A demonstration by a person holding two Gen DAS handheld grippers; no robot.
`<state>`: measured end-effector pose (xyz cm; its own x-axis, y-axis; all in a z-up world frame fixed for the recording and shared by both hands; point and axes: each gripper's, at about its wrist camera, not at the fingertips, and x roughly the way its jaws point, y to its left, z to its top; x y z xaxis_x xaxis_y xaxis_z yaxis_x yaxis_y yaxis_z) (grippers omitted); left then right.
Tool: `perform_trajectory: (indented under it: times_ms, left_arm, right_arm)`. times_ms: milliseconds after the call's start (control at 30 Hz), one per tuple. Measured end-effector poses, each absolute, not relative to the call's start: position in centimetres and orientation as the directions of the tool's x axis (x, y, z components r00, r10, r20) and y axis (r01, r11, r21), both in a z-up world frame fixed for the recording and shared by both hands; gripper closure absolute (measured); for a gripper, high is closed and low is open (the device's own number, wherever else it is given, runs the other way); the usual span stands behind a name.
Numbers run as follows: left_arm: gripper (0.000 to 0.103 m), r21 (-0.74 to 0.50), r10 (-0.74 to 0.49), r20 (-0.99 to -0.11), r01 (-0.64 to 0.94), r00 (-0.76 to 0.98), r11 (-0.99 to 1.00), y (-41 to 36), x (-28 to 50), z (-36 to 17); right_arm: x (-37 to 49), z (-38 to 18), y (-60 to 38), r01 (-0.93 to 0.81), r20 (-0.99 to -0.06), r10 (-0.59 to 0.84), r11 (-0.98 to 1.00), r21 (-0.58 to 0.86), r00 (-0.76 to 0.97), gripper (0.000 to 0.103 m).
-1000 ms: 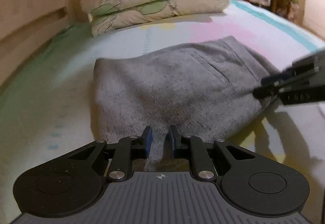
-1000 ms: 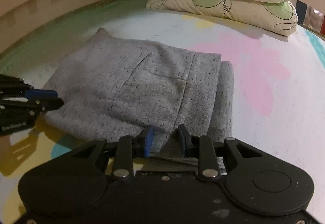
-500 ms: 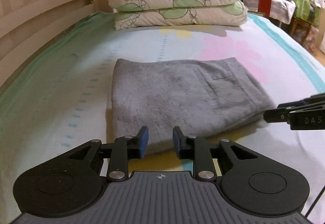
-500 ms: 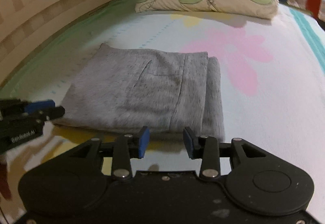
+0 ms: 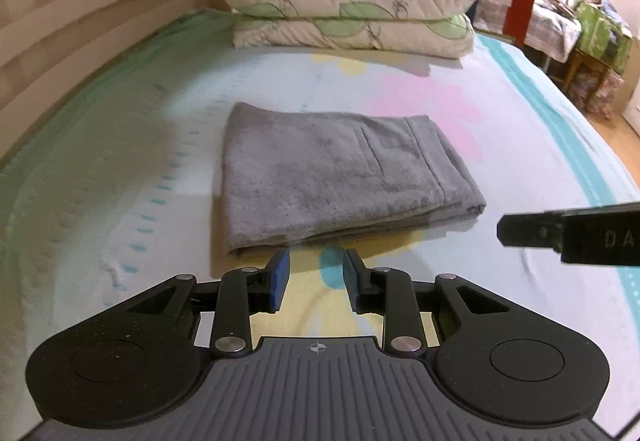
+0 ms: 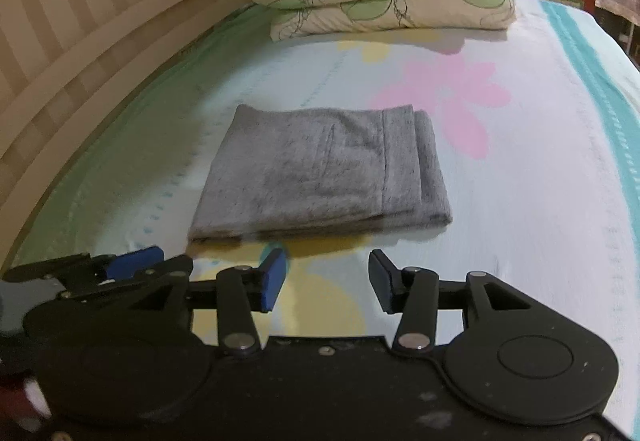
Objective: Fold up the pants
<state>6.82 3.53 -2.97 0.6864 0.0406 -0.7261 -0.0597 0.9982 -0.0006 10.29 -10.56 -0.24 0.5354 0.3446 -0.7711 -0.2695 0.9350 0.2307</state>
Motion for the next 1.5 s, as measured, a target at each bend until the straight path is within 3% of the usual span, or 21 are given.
perform_trajectory:
  times_ms: [567, 1500]
  left_arm:
    - [0.075, 0.014, 0.102, -0.670, -0.125, 0.735, 0.992, 4.8, 4.3, 0.6]
    - [0.075, 0.026, 0.085, -0.623, -0.088, 0.777, 0.996, 3.8, 3.0, 1.1]
  right_arm:
    - [5.1, 2.9, -11.4, -0.232, -0.706, 0.250, 0.965, 0.124, 0.663, 0.052]
    - [3.7, 2.7, -10.1, -0.306, -0.711, 0.285, 0.946, 0.103, 0.643, 0.051]
